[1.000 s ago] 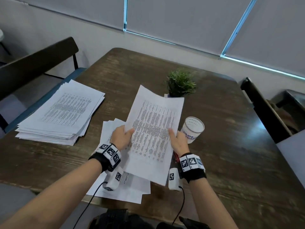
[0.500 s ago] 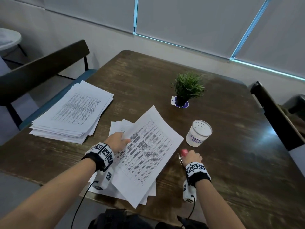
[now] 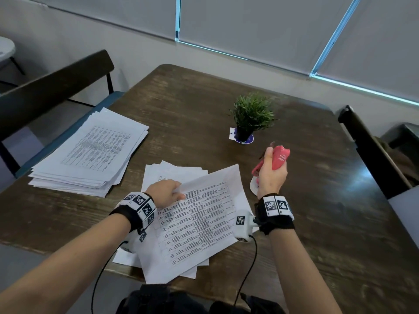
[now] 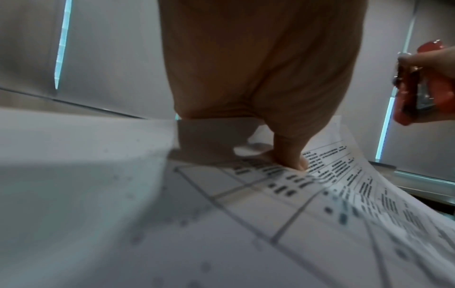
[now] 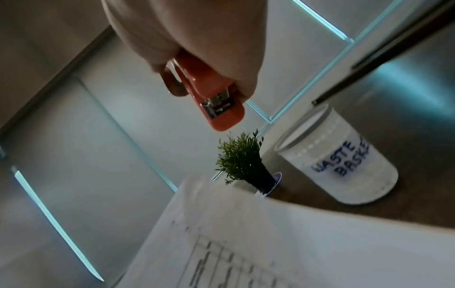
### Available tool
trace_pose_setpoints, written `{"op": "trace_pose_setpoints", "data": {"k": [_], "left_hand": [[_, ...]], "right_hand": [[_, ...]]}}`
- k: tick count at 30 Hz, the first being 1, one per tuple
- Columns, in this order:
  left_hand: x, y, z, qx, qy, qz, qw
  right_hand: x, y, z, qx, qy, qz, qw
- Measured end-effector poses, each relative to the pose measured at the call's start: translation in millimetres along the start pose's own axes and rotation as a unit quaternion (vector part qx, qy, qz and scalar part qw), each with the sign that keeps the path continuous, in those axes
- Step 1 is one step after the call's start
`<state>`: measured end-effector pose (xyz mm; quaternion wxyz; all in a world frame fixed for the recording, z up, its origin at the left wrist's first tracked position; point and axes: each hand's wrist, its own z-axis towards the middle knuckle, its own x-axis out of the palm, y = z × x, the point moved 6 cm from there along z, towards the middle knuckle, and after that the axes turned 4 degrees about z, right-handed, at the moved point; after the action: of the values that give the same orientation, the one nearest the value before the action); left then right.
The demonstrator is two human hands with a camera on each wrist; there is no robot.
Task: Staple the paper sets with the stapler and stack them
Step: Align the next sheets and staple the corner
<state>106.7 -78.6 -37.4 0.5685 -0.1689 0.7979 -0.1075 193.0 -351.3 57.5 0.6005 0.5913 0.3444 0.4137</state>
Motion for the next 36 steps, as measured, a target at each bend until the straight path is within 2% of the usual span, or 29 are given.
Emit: {"op": "trace_pose_setpoints", "data": {"k": [2, 7, 16, 21, 28, 33, 36], "left_hand": [[-1, -6, 1, 0.018, -0.002, 0.001, 1.0], [-2, -8, 5, 0.027, -0.008, 0.003, 1.0], [-2, -14, 7, 0.046, -0.003, -0.001, 0.999], [-1, -15, 7, 0.043, -0.006, -0.003, 0.999], [3, -14, 6, 0.049, 0.002, 0.008, 0.999], [4, -9, 3, 0.054, 0.004, 0.001, 0.999], [-2, 4, 4, 0.025, -0.024, -0.001, 0.999]], "right_hand": [[5, -1, 0, 0.013, 0.0, 0.034, 0.999], [10, -16, 3, 0.029, 0.007, 0.031, 0.999], [26, -26, 3, 0.103, 0.05, 0.111, 0.987], [28, -27, 5, 0.103, 0.029, 0.115, 0.988], [25, -33, 0, 0.138, -0.035, 0.122, 0.982], [32, -33, -1, 0.133, -0.005, 0.074, 0.988], [37, -33, 5, 0.067, 0.011, -0.003, 0.998]]}}
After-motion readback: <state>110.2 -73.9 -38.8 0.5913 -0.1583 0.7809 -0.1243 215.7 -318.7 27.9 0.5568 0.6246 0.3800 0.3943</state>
